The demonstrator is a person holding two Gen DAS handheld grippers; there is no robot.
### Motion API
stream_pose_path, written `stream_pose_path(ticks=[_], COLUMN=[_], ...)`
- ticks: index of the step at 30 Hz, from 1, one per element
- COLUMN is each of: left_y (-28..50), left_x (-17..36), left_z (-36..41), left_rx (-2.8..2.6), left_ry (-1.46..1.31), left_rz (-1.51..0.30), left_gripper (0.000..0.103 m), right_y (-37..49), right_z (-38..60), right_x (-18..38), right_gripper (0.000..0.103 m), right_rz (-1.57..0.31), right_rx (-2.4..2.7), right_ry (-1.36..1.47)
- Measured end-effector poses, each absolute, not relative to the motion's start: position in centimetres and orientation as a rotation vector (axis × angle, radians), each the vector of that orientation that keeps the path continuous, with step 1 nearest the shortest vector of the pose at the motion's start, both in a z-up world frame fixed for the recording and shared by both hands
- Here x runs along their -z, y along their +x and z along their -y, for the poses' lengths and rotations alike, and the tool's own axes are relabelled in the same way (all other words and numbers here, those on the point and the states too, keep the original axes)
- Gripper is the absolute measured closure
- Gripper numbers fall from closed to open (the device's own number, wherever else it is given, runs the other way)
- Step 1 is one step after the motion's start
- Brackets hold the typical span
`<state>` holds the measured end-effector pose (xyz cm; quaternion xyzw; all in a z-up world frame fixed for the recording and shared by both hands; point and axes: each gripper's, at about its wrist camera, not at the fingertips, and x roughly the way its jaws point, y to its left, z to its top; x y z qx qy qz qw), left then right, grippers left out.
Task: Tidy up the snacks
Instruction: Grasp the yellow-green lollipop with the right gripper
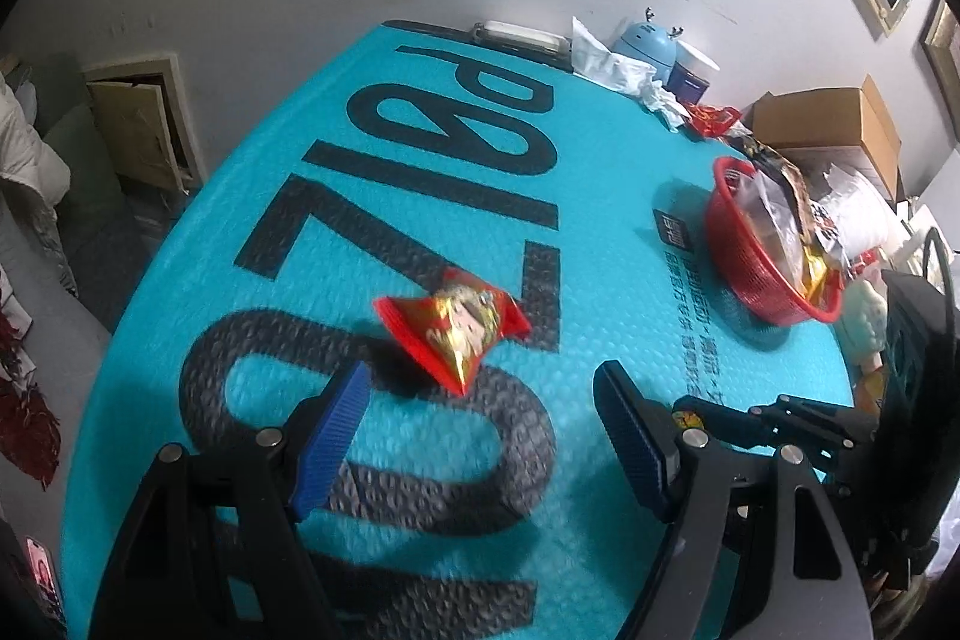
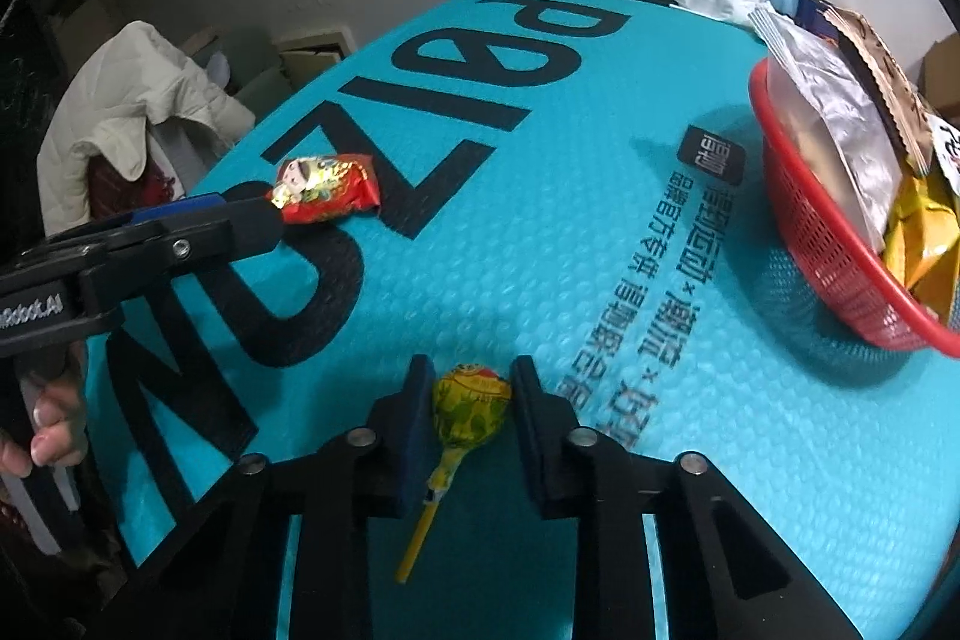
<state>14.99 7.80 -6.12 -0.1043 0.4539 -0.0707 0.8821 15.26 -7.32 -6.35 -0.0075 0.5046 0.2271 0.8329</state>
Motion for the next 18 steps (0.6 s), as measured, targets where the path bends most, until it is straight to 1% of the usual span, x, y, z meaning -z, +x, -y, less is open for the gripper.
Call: stream_pose_path(ticks=[8,16,18], left_y=[17.7,20.0,19.9], left_x=[6.0,8.6,8.8], left_z=[-7.6,-7.8,-7.7], left_rx=[0.132,0.163,0.177], left_ry=[-0.136,-0.122,-0.123], left_rz=[-0.915,-0.998,-0.991], left_gripper=[0.027,0.027,0.031], right_y=[17.1,18.4,18.3], right_z=[6.9,6.3,6.5], right_x=[6.4,6.7,6.7], right_gripper=[0.077,0.077,0.077], right_rz=[-1.051,-1.025,-1.019], right_rx=[-0.488,-0.486,-0.488], right_ry=[-0.038,-0.069,-0.061])
